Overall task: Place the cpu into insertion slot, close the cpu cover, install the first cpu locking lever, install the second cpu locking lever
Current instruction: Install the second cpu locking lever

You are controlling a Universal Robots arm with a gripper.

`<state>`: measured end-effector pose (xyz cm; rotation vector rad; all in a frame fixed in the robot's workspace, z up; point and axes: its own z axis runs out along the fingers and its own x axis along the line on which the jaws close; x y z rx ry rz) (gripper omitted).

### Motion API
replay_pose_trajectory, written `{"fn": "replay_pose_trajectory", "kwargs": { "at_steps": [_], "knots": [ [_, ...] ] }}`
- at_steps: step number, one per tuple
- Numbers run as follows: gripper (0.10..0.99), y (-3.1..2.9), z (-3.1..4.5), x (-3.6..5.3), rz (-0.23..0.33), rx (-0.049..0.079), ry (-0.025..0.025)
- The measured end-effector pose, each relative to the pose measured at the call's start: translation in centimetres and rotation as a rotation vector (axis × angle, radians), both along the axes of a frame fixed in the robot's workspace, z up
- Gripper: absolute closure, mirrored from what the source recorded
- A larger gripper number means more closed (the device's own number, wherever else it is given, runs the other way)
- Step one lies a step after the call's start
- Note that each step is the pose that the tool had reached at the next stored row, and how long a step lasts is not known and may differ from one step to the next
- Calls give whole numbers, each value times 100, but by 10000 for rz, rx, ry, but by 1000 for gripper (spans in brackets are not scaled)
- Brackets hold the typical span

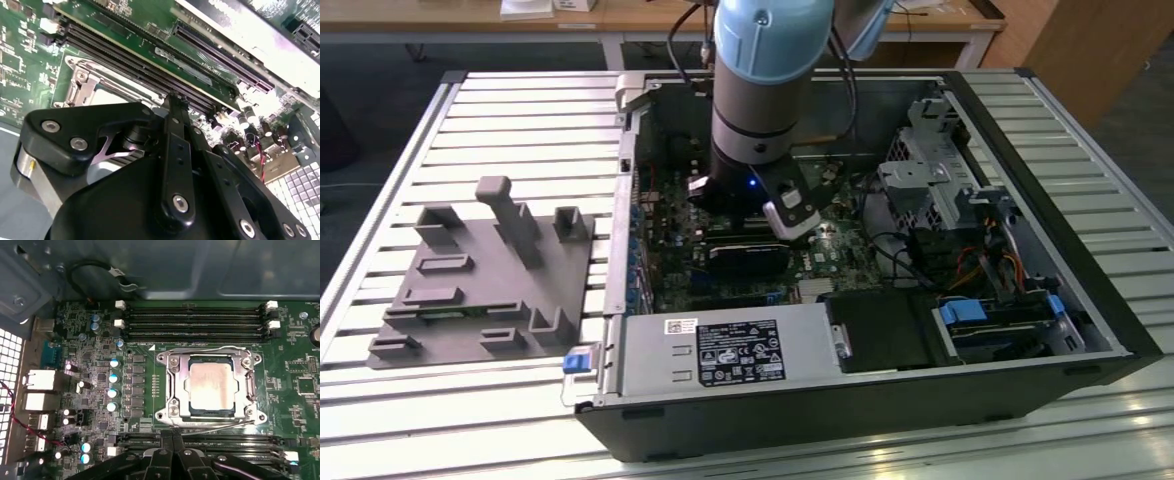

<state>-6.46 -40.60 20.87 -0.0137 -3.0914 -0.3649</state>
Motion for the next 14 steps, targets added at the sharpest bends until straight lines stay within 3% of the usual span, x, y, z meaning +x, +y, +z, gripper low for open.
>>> {"fn": "replay_pose_trajectory", "kwargs": {
  "at_steps": [3,7,14],
  "knots": [
    [980,-1,-38,-7,1,58,2],
    [980,-1,-55,-14,0,252,1],
    [980,-1,-97,-25,0,281,1]
  ]
}}
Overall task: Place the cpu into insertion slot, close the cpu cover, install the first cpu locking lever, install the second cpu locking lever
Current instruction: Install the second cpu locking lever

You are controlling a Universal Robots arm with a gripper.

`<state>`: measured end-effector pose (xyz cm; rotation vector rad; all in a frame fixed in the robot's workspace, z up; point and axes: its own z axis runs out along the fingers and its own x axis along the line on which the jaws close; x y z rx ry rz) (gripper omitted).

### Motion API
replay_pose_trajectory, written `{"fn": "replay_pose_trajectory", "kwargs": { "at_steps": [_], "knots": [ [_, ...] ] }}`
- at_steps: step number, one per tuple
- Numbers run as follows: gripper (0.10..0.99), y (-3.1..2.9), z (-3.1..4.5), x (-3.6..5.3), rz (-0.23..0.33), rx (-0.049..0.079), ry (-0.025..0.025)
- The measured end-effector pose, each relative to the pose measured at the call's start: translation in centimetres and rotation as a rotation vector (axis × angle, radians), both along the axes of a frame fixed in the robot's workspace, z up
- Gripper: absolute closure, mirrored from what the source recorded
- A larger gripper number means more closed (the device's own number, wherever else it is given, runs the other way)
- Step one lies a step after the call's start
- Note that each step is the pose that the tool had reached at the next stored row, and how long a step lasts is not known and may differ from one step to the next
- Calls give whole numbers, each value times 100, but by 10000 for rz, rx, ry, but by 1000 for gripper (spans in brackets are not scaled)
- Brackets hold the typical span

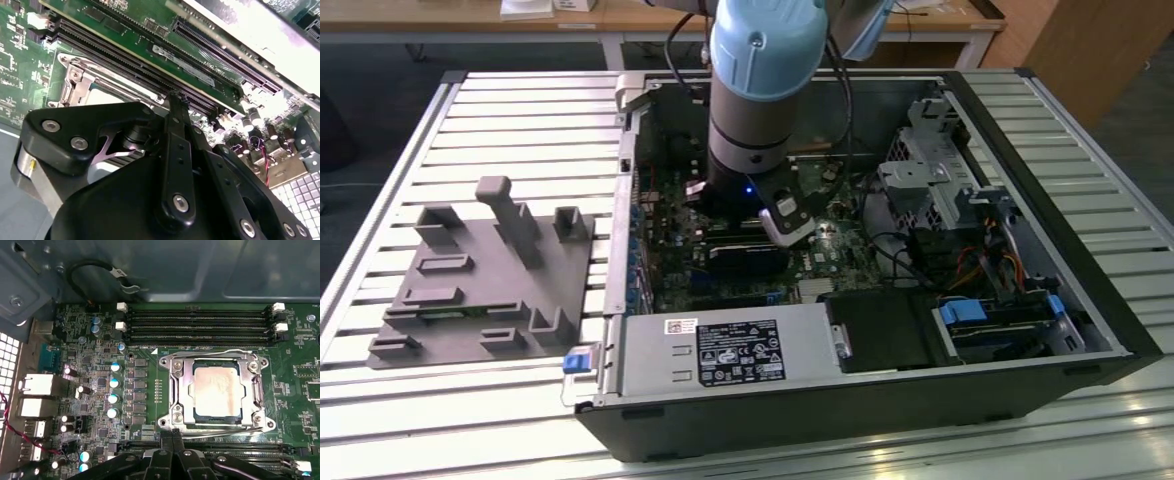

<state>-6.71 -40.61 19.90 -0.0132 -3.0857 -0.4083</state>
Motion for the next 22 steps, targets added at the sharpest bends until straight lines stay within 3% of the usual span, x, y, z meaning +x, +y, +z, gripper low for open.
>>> {"fn": "replay_pose_trajectory", "kwargs": {
  "at_steps": [8,22],
  "knots": [
    [980,4,-35,-6,1,53,1],
    [980,39,-65,-40,0,424,0]
  ]
}}
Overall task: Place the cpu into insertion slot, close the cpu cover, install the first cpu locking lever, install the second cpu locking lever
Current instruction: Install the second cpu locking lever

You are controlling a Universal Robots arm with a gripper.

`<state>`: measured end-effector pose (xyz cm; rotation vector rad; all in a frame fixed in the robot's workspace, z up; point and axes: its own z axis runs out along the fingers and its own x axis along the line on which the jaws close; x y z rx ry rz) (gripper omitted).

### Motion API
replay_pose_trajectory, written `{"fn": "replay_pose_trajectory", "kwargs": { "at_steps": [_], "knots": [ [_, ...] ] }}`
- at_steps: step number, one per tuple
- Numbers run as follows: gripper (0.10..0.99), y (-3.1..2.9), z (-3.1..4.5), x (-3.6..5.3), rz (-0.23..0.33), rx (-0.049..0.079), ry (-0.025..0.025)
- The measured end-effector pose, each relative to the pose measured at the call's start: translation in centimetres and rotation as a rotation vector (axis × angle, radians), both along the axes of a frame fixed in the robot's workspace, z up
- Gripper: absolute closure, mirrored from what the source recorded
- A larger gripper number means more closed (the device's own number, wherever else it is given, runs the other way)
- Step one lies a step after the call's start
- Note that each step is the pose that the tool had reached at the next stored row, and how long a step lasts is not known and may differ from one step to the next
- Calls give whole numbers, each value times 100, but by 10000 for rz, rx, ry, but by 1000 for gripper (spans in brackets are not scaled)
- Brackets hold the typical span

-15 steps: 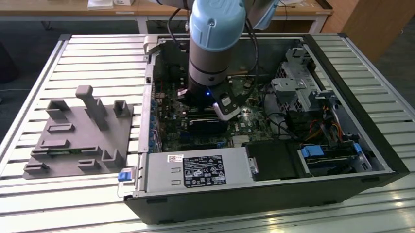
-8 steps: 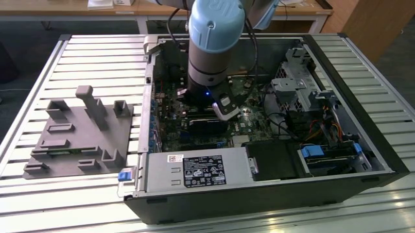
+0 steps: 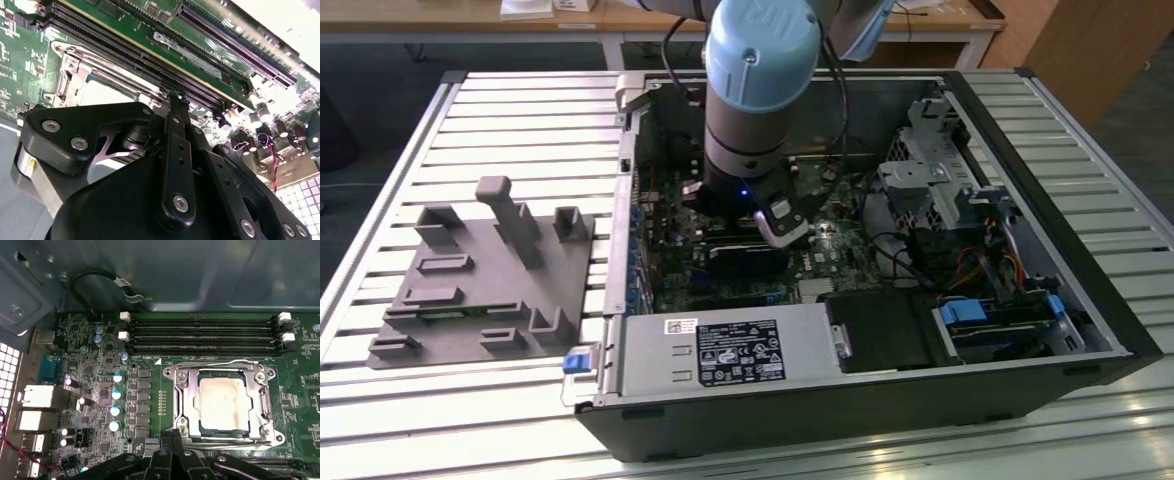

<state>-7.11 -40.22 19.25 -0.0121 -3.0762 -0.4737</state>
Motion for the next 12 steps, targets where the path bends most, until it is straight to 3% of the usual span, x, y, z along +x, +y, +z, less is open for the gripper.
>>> {"fn": "replay_pose_trajectory", "kwargs": {
  "at_steps": [12],
  "knots": [
    [980,48,-25,-31,0,116,1]
  ]
}}
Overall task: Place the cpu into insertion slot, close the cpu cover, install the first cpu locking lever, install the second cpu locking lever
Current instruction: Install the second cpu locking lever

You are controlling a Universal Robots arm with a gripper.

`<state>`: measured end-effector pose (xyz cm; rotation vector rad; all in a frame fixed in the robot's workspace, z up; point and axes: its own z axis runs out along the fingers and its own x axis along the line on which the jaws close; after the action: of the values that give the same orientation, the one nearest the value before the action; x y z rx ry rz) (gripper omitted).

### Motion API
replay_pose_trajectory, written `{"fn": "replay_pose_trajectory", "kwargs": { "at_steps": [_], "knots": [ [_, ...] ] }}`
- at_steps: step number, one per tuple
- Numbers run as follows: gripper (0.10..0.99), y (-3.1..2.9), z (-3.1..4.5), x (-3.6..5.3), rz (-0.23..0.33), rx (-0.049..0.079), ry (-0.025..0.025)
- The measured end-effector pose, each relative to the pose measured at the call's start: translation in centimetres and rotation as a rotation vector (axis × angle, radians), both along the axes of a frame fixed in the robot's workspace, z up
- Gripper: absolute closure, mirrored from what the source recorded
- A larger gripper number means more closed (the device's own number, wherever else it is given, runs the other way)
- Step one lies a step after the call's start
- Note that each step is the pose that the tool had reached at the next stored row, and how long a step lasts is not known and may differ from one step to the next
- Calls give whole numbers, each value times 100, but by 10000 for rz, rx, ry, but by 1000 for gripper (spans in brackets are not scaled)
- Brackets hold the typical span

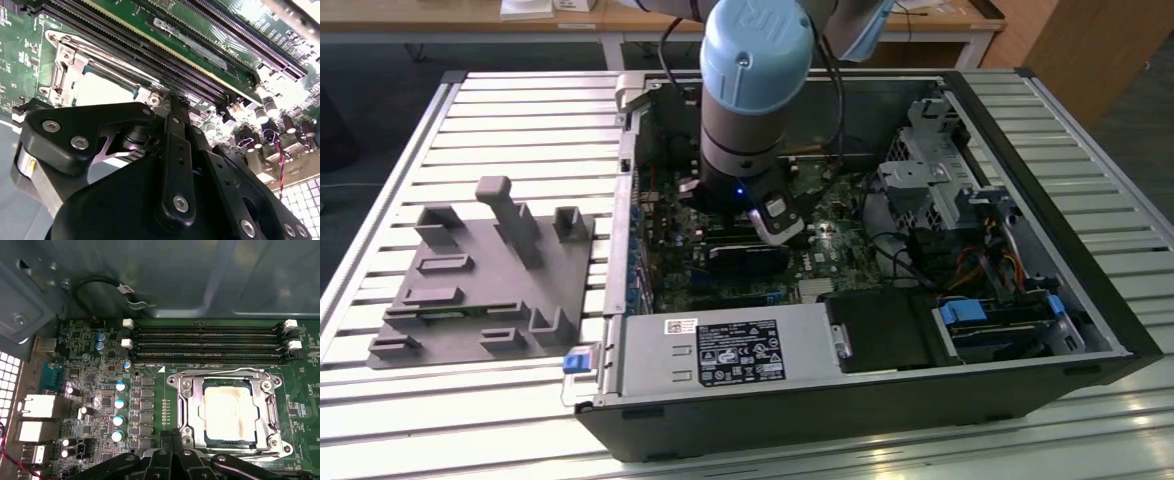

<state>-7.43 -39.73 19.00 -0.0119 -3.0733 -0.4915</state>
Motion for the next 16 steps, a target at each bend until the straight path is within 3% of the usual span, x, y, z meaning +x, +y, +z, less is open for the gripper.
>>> {"fn": "replay_pose_trajectory", "kwargs": {
  "at_steps": [16],
  "knots": [
    [980,2,203,0,-4,4,-2]
  ]
}}
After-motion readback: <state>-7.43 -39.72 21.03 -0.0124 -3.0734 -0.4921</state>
